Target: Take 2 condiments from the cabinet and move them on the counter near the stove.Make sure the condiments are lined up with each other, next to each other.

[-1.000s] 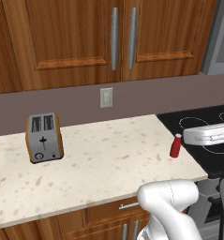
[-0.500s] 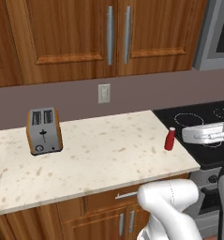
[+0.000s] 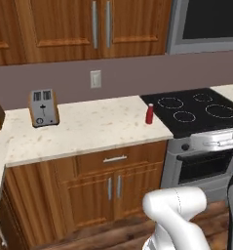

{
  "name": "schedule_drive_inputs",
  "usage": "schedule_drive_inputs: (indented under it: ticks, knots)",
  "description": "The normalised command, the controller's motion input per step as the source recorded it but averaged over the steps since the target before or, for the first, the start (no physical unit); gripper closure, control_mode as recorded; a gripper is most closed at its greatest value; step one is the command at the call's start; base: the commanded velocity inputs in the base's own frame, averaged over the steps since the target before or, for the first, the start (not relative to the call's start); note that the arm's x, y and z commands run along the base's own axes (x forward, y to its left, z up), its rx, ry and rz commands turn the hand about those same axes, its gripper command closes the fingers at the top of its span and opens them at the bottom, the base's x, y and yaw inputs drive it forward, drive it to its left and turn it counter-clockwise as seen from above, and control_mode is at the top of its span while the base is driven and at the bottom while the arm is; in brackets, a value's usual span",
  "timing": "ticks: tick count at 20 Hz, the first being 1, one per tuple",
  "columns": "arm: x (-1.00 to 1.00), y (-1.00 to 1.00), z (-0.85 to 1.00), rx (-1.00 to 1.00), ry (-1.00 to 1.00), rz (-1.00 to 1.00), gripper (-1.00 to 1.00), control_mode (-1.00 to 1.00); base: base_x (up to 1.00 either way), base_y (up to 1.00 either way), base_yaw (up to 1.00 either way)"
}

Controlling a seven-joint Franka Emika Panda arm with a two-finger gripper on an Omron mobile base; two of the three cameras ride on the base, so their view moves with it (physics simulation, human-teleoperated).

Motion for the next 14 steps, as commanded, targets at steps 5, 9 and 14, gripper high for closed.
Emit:
schedule_drive_inputs:
  ticks: [5, 9, 14]
  knots:
    - [0.00, 0.00, 0.00, 0.00, 0.00, 0.00, -1.00, 1.00, -0.62, 0.61, 0.17]
    - [0.00, 0.00, 0.00, 0.00, 0.00, 0.00, -1.00, 1.00, -0.53, 0.75, 0.73]
    - [0.00, 0.00, 0.00, 0.00, 0.00, 0.00, -1.00, 1.00, -0.18, 0.64, 0.97]
